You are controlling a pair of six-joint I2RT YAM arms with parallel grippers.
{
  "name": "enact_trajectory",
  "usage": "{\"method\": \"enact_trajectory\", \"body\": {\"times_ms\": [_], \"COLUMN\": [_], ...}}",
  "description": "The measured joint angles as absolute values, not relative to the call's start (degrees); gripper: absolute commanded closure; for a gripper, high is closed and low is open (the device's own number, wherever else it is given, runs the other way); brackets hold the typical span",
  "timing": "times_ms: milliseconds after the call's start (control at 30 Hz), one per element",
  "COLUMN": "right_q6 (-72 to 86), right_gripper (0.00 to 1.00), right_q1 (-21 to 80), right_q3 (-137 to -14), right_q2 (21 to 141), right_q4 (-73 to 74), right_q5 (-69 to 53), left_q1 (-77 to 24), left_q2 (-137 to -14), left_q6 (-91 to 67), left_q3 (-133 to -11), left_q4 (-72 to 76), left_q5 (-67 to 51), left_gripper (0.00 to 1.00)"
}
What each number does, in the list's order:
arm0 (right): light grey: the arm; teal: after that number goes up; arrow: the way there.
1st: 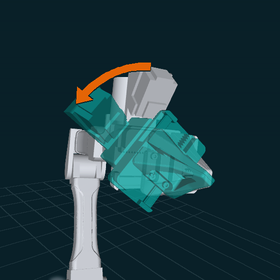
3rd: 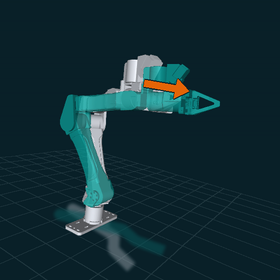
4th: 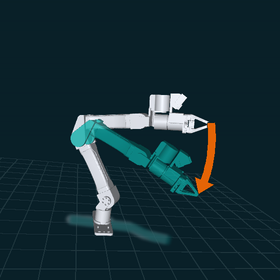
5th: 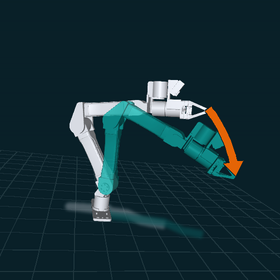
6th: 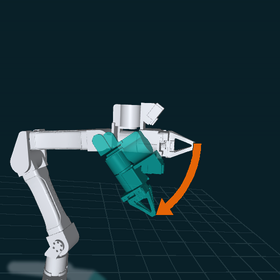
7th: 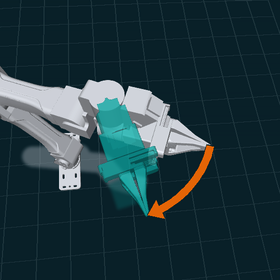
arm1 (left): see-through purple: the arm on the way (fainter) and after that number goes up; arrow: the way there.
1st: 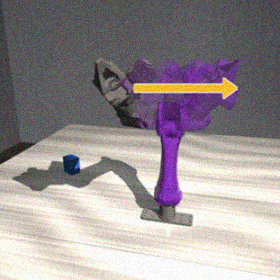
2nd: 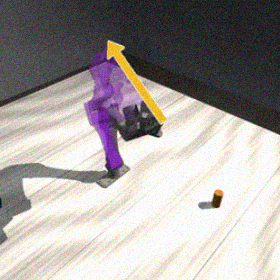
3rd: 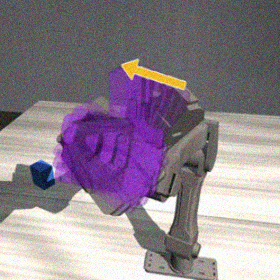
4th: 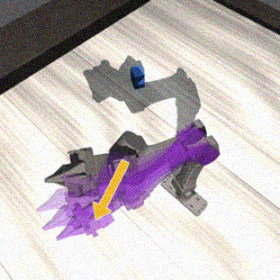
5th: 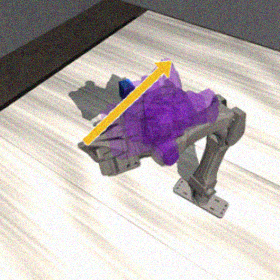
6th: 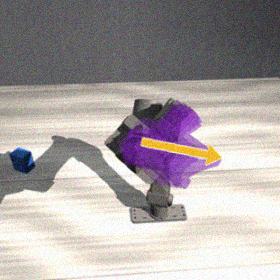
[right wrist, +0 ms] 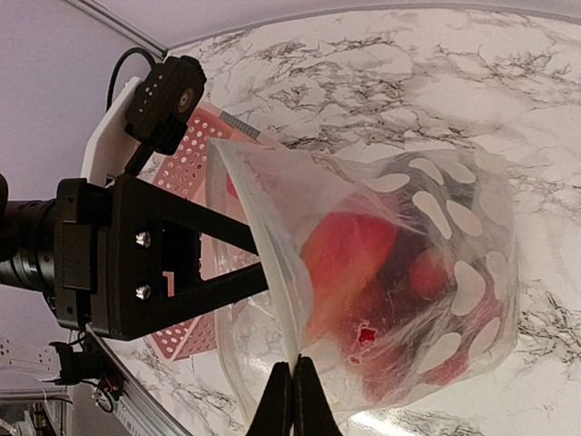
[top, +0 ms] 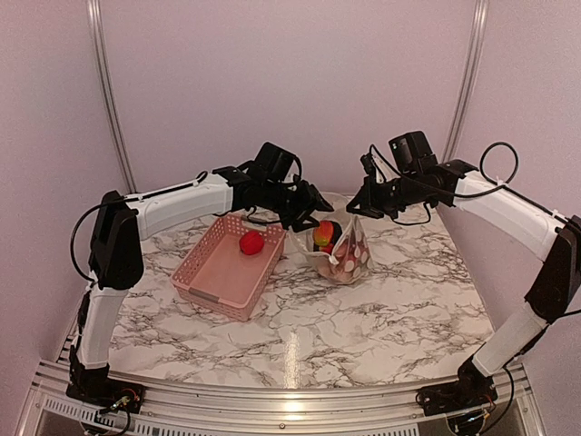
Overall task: Place the food in the zip-top bag and seal the zipper
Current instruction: Place the fake fruit in the zipper food storage bag, then pick up the fake fruit from the bin.
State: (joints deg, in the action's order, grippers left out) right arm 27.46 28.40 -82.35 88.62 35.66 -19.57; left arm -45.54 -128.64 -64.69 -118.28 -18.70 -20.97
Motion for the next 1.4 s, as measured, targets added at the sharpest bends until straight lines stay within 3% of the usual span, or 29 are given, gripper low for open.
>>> {"method": "enact_trajectory", "body": {"times_ms": [167, 433, 700, 1067, 1400], "right_q6": [27.57, 27.53, 27.42, 26.94, 26.74], "right_gripper": [1.00, 1.00, 1.00, 1.00, 1.00], "right_q1": [28.40, 28.40, 28.42, 28.45, 28.47], "right_q3": [-82.35, -82.35, -82.78, -84.51, -85.27], "right_q2": [88.64, 88.79, 90.02, 90.91, 91.55], "right_q4": [35.40, 35.35, 35.35, 36.12, 36.56], "right_q5": [-19.94, -20.14, -20.53, -20.51, -20.53], "left_q1": [-45.54, -44.99, -41.30, -36.69, -34.94], "left_q2": [-126.61, -116.73, -104.90, -106.48, -112.71], "left_q6": [-61.25, -50.37, -41.12, -32.49, -30.87], "left_q3": [-118.28, -117.80, -108.07, -103.96, -102.63], "left_q4": [-20.03, -28.01, -31.88, -37.58, -38.50], "left_q5": [-21.98, -20.53, -12.64, 0.38, -0.45], "left_gripper": [0.51, 0.50, 0.49, 0.42, 0.31]}}
